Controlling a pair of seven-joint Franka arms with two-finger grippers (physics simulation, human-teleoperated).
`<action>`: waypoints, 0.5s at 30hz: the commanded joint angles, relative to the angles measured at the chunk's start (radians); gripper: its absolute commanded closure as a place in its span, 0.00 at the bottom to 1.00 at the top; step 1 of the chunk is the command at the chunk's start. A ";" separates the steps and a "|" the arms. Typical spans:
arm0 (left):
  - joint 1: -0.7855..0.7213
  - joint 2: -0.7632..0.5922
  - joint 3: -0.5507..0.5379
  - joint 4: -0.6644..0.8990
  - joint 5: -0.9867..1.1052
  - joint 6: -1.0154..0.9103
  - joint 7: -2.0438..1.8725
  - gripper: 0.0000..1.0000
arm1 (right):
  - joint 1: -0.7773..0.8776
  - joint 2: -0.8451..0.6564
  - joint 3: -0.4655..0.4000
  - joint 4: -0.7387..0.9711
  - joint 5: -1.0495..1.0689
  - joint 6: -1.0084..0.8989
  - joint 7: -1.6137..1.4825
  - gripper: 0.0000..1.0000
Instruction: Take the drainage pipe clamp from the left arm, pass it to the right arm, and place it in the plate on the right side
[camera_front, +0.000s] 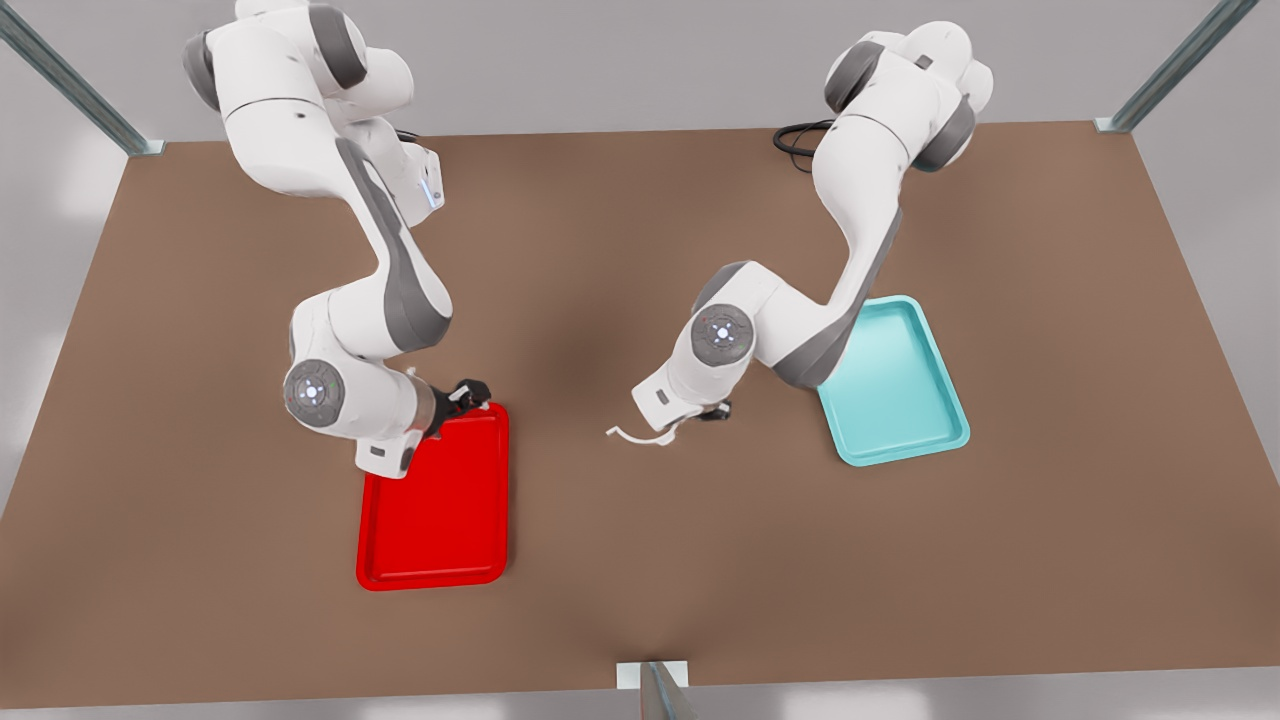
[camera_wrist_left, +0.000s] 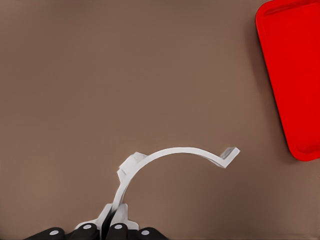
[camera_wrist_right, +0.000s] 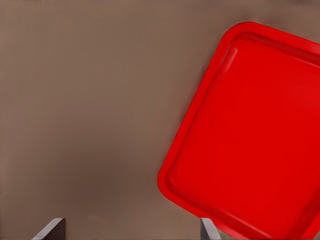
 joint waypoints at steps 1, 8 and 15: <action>-0.009 0.001 0.000 0.010 0.000 -0.016 -0.115 0.79 | 0.001 0.015 0.036 0.007 0.047 0.193 -0.723 0.00; -0.018 0.010 -0.001 0.010 -0.002 0.013 -0.164 0.79 | 0.046 0.066 0.112 -0.004 0.106 0.390 -1.162 0.00; -0.021 0.015 -0.001 0.010 -0.002 0.019 -0.167 0.79 | 0.046 0.135 0.188 -0.001 0.150 0.525 -1.254 0.00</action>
